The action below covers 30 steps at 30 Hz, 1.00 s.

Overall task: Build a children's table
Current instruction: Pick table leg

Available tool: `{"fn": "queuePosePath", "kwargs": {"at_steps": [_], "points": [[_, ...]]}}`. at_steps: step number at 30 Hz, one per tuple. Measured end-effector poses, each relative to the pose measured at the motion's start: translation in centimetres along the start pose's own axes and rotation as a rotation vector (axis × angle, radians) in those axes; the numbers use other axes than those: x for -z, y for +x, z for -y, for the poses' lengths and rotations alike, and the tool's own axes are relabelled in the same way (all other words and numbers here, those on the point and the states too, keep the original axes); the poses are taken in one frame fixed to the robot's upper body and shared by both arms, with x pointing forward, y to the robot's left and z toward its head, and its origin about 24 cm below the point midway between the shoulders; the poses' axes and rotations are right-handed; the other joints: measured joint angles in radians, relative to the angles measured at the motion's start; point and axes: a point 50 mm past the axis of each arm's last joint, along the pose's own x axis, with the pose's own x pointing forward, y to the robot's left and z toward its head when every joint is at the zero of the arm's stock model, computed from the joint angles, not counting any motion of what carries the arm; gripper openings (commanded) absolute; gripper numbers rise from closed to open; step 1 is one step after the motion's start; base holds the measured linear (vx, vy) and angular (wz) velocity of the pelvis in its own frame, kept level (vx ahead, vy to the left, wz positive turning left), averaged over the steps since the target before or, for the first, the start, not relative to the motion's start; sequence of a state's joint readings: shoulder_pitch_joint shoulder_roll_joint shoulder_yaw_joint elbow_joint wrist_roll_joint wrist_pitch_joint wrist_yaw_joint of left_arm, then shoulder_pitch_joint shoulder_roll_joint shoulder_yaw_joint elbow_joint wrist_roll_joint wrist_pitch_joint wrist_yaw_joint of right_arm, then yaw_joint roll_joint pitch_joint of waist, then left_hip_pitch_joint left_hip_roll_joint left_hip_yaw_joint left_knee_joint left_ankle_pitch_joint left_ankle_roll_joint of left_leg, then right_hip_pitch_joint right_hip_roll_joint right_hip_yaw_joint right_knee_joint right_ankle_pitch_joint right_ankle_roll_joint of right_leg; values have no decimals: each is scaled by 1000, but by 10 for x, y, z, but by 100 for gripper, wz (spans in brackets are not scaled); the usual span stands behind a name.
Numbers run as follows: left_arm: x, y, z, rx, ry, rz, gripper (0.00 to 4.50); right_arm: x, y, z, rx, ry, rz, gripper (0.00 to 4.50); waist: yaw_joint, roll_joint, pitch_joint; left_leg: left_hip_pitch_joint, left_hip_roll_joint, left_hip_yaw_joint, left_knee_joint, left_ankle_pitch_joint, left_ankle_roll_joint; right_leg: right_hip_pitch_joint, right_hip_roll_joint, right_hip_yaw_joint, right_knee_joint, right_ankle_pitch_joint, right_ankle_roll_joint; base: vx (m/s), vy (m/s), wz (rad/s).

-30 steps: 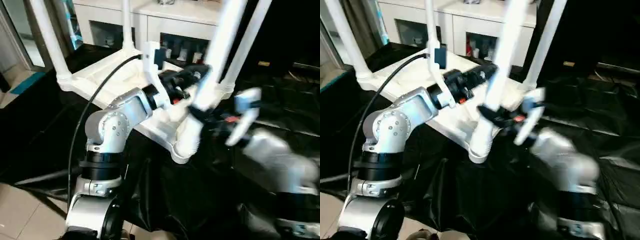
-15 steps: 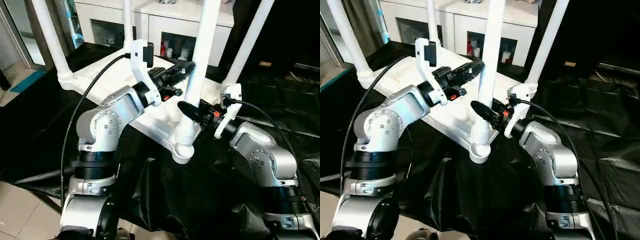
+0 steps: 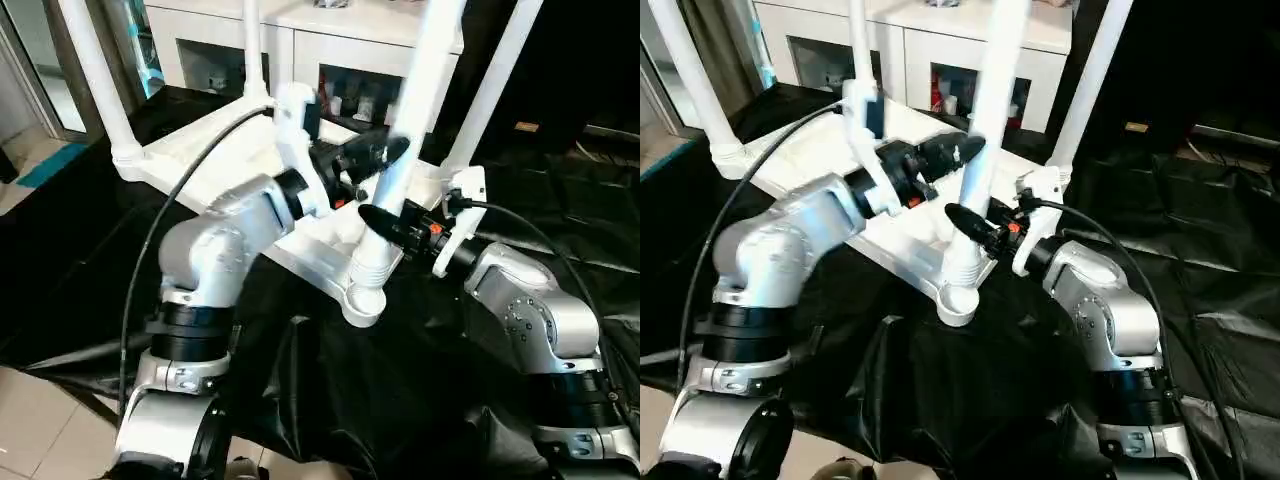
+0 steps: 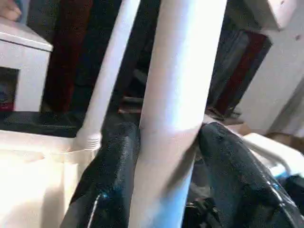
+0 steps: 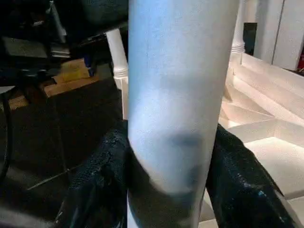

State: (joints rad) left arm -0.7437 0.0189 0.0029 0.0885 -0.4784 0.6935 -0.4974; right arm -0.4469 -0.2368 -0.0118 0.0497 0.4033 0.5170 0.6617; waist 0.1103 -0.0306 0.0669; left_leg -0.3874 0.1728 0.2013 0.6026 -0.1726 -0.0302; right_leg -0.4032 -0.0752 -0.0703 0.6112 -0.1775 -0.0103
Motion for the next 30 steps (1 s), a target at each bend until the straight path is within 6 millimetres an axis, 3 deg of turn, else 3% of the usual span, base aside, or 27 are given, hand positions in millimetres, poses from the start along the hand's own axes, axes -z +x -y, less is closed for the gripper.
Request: {"fn": "queuePosePath", "kwargs": {"at_steps": [6, 11, 22, 23, 27, 30], "points": [[14, 9, -6, -115, -46, -17, 266, -9, 13, -14, -47, -98, 2, 181, -1, 0, 0, 0, 0, 0, 0, 0, 0, 0, 0, 0, 0, 0, 0, 0, 0, 0], [9, 9, -9, -160, -135, 40, 210, -14, 18, -16, -10, -150, 17, 181, -3, 0, 0, 0, 0, 0, 0, 0, 0, 0, 0, 0, 0, 1, 0, 0, 0, 0], [8, 9, -17, -236, -206, 74, 193, -14, 27, -18, 31, -195, 23, 181, -4, 0, 0, 0, 0, 0, 0, 0, 0, 0, 0, 0, 0, 0, 0, 0, 0, 0], [8, 8, -18, -234, -205, 75, 192, -14, 27, -19, 31, -195, 24, 237, -4, 0, 0, 0, 0, 0, 0, 0, 0, 0, 0, 0, 0, 0, 0, 0, 0, 0], [3, 2, -21, -166, -173, 71, 190, -15, 25, -19, -7, -136, 46, 260, -4, 0, 0, 0, 0, 0, 0, 0, 0, 0, 0, 0, 0, 0, 0, 0, 0, 0], [1, -4, -21, -53, -128, 30, 188, -17, 13, -14, -109, -108, 3, 284, -1, 0, 0, 0, 0, 0, 0, 0, 0, 0, 0, 0, 0, 0, 0, 0, 0, 0]]}}
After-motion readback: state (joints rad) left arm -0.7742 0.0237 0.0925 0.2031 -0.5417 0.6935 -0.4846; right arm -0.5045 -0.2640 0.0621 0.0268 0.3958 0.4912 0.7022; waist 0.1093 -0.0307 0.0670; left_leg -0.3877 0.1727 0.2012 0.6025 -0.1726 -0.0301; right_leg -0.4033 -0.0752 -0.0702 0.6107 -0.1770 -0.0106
